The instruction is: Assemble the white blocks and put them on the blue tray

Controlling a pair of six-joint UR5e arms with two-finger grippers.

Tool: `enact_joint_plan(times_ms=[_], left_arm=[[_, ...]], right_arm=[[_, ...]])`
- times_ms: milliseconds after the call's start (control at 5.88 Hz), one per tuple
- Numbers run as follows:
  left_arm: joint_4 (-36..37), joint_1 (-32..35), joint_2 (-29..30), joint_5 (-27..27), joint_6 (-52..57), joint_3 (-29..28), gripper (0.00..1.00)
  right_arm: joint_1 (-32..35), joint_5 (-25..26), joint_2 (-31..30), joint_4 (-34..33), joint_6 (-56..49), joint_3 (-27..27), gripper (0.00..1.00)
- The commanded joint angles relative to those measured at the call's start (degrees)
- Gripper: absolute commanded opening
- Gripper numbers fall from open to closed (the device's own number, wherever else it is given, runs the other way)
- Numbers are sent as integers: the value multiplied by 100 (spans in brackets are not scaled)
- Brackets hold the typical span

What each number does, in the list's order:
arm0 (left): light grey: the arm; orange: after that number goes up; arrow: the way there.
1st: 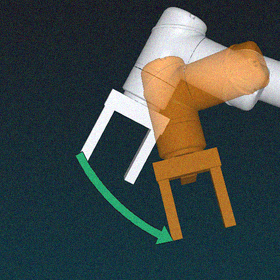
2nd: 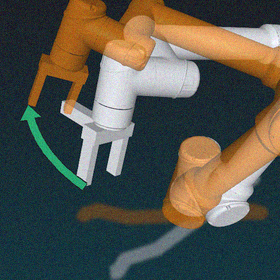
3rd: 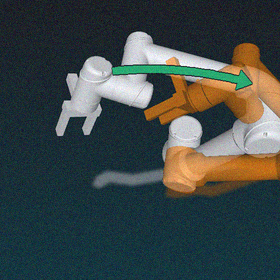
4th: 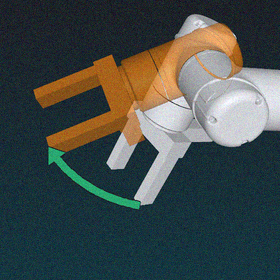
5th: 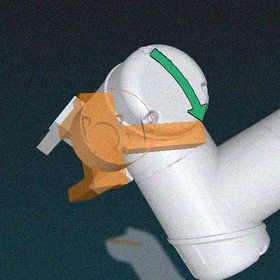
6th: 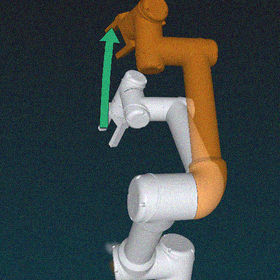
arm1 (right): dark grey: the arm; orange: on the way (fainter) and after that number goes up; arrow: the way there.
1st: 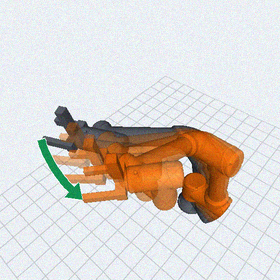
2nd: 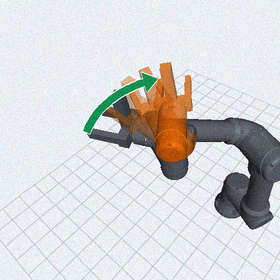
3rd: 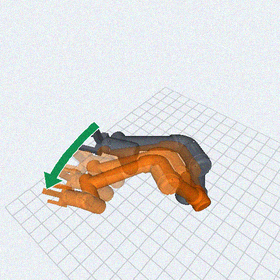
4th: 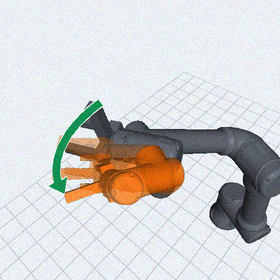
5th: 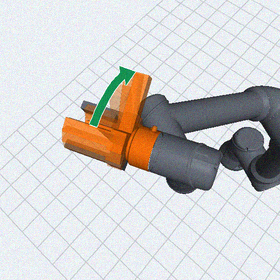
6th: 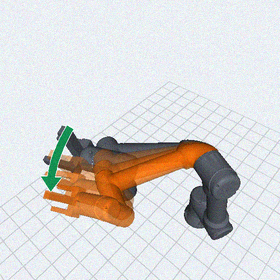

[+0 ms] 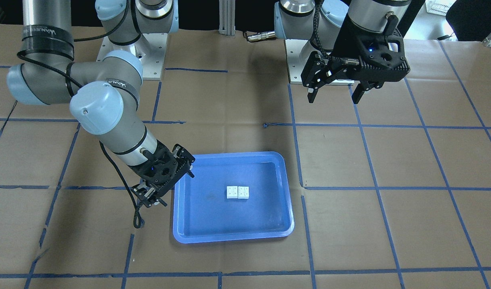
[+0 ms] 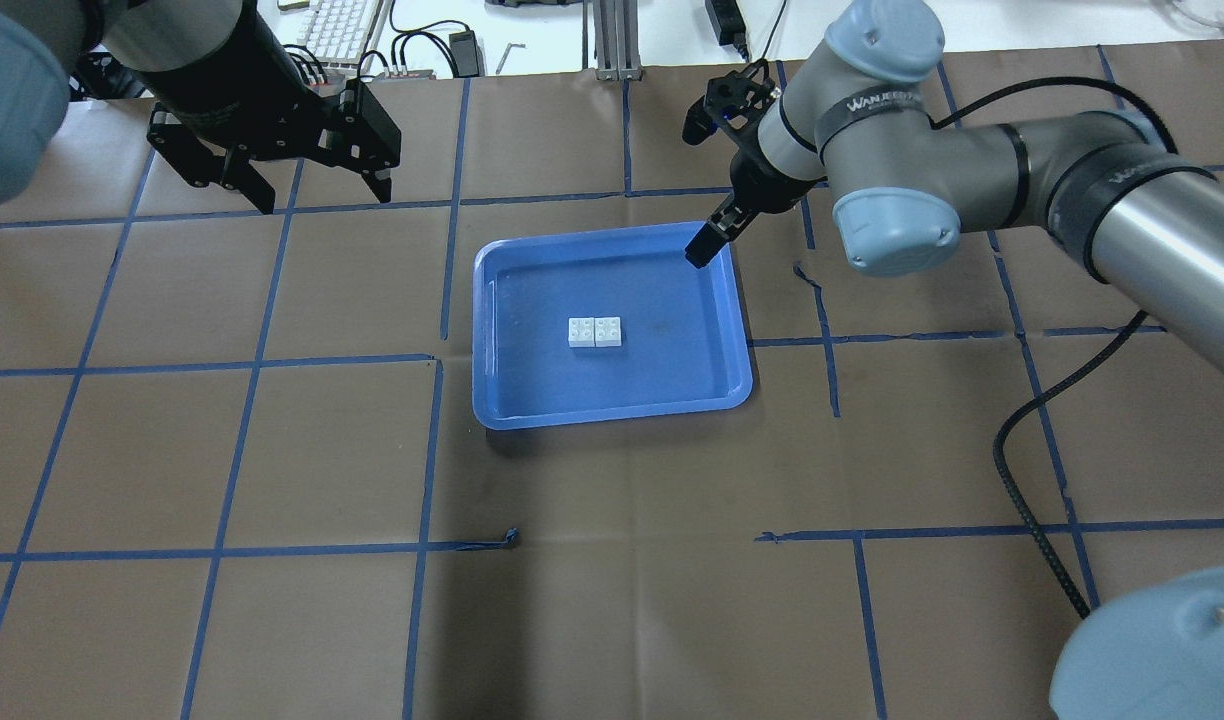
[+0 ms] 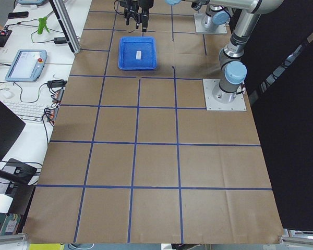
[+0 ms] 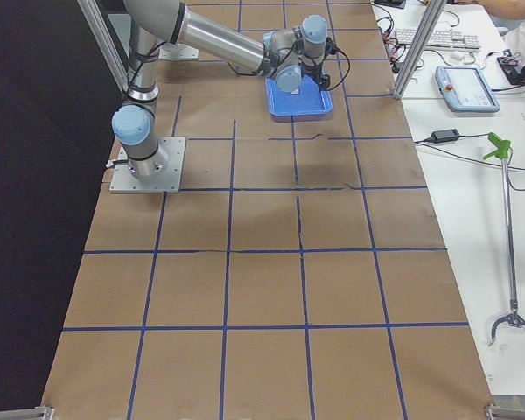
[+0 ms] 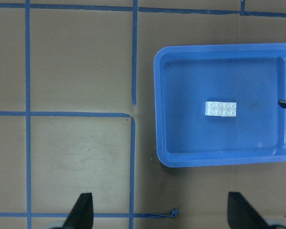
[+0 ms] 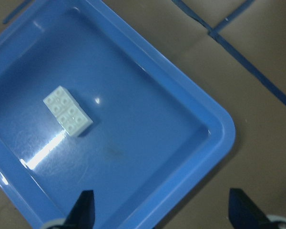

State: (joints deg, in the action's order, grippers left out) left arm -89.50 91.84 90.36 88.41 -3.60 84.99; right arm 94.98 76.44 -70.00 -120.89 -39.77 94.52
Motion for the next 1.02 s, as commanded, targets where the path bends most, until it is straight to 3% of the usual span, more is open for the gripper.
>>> enact_joint_plan(times_ms=[0, 170, 340, 680, 850], left_arm=[[2, 0, 0, 1, 0, 0, 100], [2, 0, 0, 1, 0, 0, 100], [11, 0, 0, 1, 0, 0, 100], [11, 9, 0, 1, 0, 0, 100], [11, 9, 0, 1, 0, 0, 100]], right_arm=[[-85, 808, -319, 1048, 625, -477, 100], [-329, 898, -661, 1511, 1185, -479, 100], [-697, 908, -1090, 2473, 2296, -539, 100], [-622, 1459, -1575, 2807, 3497, -566, 100], [-386, 1444, -1778, 3095, 3981, -584, 100]])
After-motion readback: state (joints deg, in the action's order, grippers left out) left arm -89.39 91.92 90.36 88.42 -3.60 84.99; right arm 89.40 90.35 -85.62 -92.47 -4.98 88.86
